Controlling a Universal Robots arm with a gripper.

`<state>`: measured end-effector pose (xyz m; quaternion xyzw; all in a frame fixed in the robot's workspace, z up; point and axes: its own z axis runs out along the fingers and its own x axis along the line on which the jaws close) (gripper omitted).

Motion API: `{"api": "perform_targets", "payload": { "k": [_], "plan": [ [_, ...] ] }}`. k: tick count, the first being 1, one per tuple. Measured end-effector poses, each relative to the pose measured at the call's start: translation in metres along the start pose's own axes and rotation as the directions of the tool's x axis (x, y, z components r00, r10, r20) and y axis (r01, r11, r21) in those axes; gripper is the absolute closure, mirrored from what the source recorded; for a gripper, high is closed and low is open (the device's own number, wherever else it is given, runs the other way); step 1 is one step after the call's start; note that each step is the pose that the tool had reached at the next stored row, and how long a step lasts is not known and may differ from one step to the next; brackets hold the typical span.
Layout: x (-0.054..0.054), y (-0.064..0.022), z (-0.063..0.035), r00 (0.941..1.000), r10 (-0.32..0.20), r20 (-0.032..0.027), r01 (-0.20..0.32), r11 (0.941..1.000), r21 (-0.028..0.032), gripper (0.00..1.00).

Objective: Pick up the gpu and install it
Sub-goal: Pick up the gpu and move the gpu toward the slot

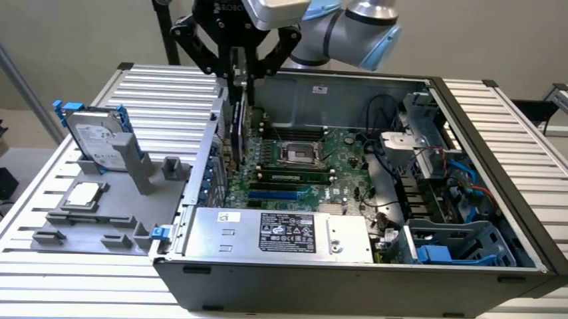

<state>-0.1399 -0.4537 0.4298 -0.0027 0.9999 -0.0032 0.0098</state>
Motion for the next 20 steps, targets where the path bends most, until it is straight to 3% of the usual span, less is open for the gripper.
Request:
{"api": "perform_targets", "payload": {
  "k": [11,17,20],
  "plan": [
    [-0.050,0.0034,0.0096,1.0000,0.000,-0.0035,0.000,0.9997,0.0257,0.73],
    [-0.075,0.0099,0.0159,1.0000,-0.001,-0.0035,0.001,0.9990,0.0445,0.73],
    [-0.086,0.0148,0.0197,1.0000,-0.001,-0.0035,0.001,0.9987,0.0504,0.73]
  ]
}}
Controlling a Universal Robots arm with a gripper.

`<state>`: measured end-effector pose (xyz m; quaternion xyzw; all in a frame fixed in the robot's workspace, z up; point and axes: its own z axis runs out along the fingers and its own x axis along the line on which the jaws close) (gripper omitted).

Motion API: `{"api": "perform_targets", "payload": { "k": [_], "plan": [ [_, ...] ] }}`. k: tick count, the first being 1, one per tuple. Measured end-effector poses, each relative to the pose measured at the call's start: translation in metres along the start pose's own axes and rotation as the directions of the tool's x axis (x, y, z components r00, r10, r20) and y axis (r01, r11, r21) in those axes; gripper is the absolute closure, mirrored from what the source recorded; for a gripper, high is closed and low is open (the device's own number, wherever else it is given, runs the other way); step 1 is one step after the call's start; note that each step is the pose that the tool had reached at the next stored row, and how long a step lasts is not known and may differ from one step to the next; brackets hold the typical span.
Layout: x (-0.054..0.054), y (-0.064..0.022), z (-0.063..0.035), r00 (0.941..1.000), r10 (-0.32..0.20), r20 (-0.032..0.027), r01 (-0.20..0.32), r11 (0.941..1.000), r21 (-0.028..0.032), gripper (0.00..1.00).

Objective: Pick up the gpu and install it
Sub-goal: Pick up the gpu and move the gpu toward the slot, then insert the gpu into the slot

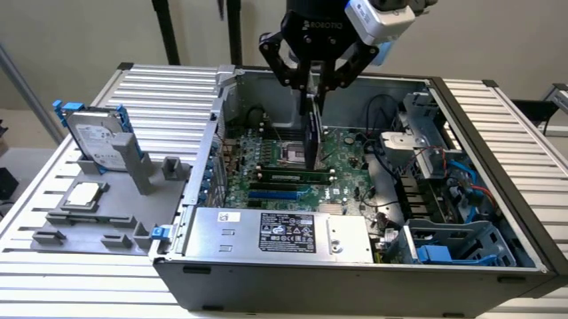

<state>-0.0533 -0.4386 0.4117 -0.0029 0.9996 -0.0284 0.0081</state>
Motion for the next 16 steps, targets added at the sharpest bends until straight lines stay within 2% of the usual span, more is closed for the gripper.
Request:
{"api": "perform_targets", "payload": {
  "k": [4,8,10,16],
  "plan": [
    [-0.013,0.0067,0.0053,1.0000,0.000,-0.0001,0.000,1.0000,0.0055,0.73],
    [-0.024,0.0088,0.0107,1.0000,0.001,-0.0002,-0.001,1.0000,0.0086,0.73],
    [-0.026,0.0088,0.0110,1.0000,0.001,-0.0007,-0.001,0.9999,0.0124,0.73],
    [-0.026,0.0088,0.0110,1.0000,0.001,-0.0007,-0.001,0.9999,0.0128,0.73]
  ]
}}
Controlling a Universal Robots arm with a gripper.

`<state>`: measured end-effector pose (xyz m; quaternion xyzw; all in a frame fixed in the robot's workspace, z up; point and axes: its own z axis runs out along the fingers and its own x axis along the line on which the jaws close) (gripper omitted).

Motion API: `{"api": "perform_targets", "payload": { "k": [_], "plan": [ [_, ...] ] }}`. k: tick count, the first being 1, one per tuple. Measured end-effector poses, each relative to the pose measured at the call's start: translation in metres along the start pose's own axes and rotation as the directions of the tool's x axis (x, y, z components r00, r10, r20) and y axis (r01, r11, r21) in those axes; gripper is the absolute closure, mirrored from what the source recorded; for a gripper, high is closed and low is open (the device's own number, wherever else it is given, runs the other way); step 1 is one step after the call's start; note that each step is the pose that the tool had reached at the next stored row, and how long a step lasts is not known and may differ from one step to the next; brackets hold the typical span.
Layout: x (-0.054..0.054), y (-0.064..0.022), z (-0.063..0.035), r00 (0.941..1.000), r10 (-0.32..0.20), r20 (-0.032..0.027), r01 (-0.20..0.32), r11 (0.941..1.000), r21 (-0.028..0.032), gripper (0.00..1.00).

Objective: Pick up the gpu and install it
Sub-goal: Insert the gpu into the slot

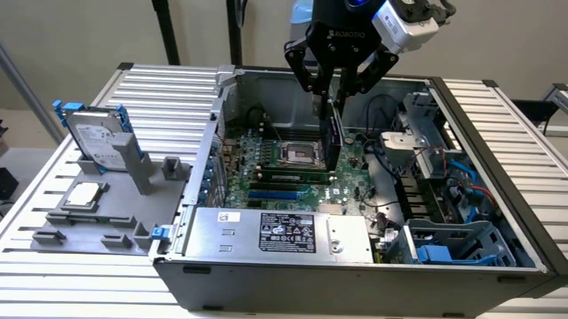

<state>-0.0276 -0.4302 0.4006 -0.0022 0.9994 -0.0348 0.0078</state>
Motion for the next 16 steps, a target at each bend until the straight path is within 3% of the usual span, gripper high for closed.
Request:
{"api": "perform_targets", "payload": {
  "k": [9,13,16],
  "plan": [
    [0.0000,0.0000,0.0000,1.0000,-0.002,0.0002,0.002,1.0000,0.0001,0.73],
    [0.0000,0.0000,0.0005,0.9977,-0.068,0.0049,0.068,0.9977,-0.0007,0.73],
    [0.0000,0.0001,0.0014,0.9924,-0.123,0.0089,0.123,0.9924,-0.0013,0.73]
  ]
}}
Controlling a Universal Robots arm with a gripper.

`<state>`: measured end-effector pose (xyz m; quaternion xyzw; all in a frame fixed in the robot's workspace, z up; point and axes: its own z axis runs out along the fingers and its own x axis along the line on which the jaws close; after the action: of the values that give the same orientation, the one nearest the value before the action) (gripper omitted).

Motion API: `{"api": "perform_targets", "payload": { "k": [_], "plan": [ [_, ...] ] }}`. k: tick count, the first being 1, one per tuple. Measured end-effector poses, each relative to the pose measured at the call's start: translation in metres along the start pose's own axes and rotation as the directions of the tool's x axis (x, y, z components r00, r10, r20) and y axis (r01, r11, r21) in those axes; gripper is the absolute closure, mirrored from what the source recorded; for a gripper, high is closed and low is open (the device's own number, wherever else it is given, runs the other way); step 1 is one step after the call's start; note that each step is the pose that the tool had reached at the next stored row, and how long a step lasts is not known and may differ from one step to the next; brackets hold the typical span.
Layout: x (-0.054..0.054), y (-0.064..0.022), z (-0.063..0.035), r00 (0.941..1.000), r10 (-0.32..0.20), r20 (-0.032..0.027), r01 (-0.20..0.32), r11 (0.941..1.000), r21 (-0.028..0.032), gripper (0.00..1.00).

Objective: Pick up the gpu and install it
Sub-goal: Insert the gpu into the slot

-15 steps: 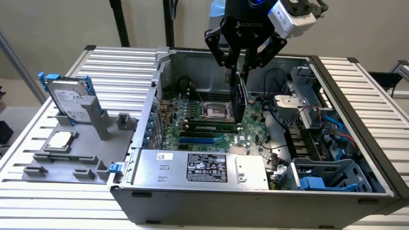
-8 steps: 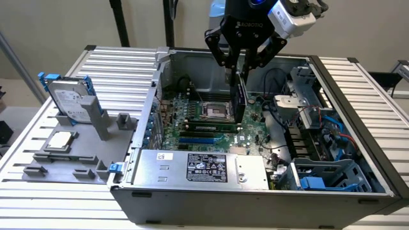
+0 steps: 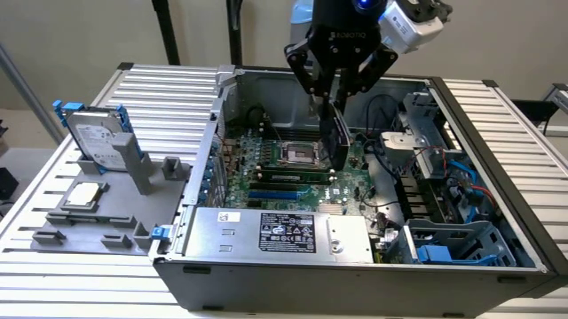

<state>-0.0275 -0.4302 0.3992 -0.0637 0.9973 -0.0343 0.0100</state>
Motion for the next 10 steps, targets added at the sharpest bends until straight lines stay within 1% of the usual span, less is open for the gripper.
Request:
{"api": "perform_targets", "payload": {
  "k": [3,5,7,10],
  "plan": [
    [0.0000,0.0001,0.0008,0.9985,-0.054,0.0037,0.054,0.9986,-0.0007,0.73],
    [0.0000,0.0001,0.0015,0.9958,-0.091,0.0065,0.091,0.9958,-0.0011,0.73],
    [0.0001,0.0001,0.0020,0.9919,-0.127,0.0090,0.127,0.9919,-0.0014,0.73],
    [0.0001,0.0002,0.0029,0.9835,-0.181,0.0129,0.181,0.9836,-0.0017,0.73]
  ]
}}
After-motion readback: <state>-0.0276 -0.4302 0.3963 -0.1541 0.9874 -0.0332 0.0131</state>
